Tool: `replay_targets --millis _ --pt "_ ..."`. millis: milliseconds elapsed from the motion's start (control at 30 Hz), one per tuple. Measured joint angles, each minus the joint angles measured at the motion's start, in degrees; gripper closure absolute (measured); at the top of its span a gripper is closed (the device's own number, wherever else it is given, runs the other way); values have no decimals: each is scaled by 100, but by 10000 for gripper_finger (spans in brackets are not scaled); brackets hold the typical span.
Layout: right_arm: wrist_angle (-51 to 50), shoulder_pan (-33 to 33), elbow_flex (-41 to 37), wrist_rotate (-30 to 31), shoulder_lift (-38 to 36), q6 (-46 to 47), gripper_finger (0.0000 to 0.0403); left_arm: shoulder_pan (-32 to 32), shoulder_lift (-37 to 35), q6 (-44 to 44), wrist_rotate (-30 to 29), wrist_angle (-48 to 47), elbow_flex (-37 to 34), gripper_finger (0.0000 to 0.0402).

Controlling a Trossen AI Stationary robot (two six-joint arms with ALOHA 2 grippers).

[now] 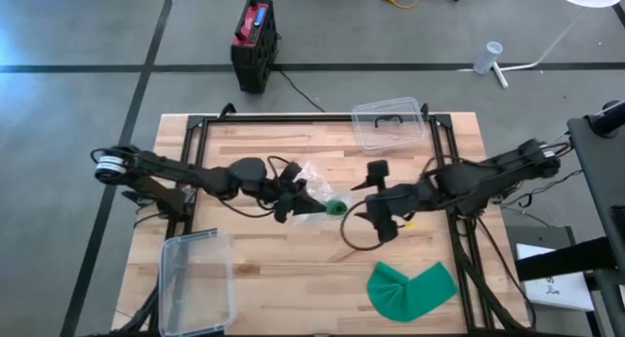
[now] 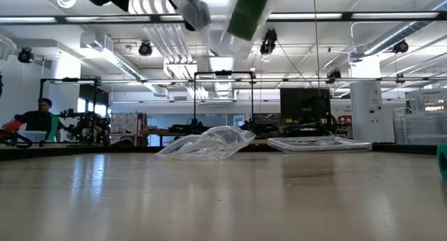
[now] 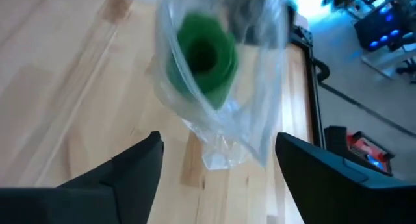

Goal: Roll bandage
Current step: Put the transparent zip bag into the transparent bin

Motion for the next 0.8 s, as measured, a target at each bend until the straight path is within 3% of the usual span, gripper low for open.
replay_targets --millis 367,800 --pt "554 -9 71 -181 583 -386 185 -233 -58 291 262 -455 -2 401" --pt "122 -7 107 -1098 573 350 348 -228 -58 729 73 -830 -11 401"
